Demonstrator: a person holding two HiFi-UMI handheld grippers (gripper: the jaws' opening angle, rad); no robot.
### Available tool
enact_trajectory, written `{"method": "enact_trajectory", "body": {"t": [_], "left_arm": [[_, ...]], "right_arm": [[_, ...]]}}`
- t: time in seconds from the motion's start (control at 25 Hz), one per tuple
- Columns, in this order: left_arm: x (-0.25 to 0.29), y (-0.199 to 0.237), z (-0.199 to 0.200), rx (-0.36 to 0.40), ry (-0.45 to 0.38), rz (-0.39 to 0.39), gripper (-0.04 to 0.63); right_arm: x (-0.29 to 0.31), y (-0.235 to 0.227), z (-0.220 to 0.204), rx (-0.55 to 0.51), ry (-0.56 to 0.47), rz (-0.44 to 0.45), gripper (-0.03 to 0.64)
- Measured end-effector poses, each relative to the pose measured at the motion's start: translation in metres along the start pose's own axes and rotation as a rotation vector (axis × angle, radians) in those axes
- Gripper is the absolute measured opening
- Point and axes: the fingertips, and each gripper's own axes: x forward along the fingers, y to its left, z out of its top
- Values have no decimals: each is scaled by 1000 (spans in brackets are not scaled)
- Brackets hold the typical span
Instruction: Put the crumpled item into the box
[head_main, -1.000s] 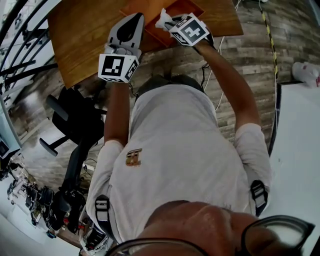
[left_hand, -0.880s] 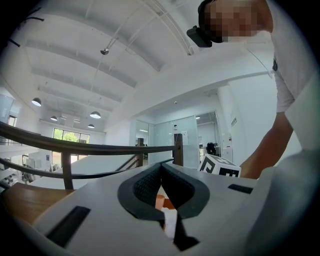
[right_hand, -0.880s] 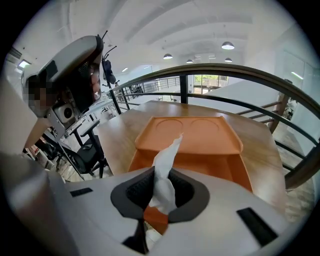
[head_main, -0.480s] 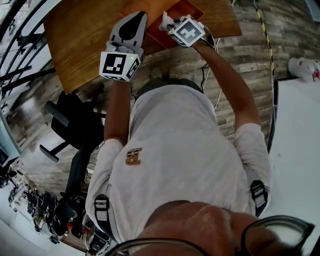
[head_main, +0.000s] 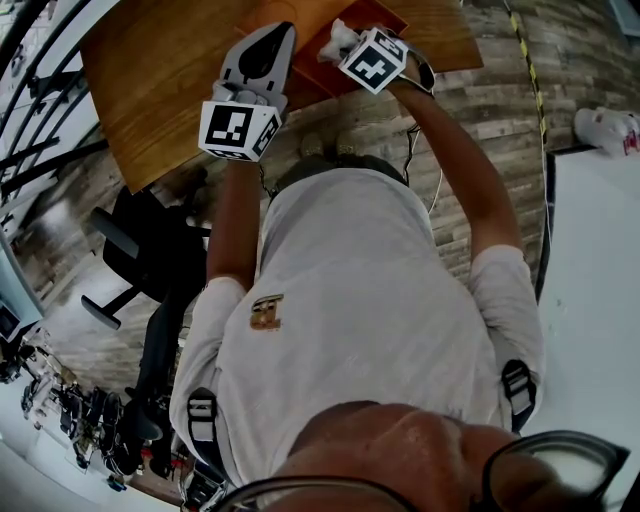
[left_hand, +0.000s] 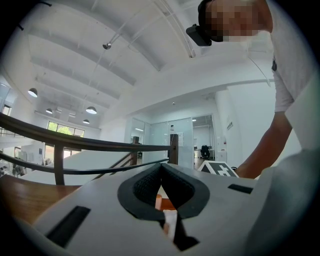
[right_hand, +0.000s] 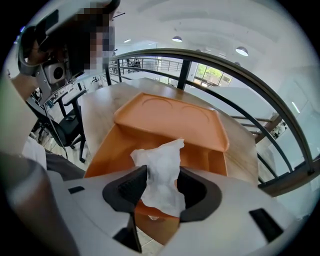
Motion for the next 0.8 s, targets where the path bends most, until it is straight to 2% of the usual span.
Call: {"method": "enact_trajectory", "body": {"t": [0.6,0.8], "left_arm": [[9,-1,-3,-4,14,-18,20],[7,-1,-4,-2,16,-25,20]], "right_arm": [[-2,-25,-9,25,-32,-66,221],[-12,-34,-4,96,-133,-89,221]]}}
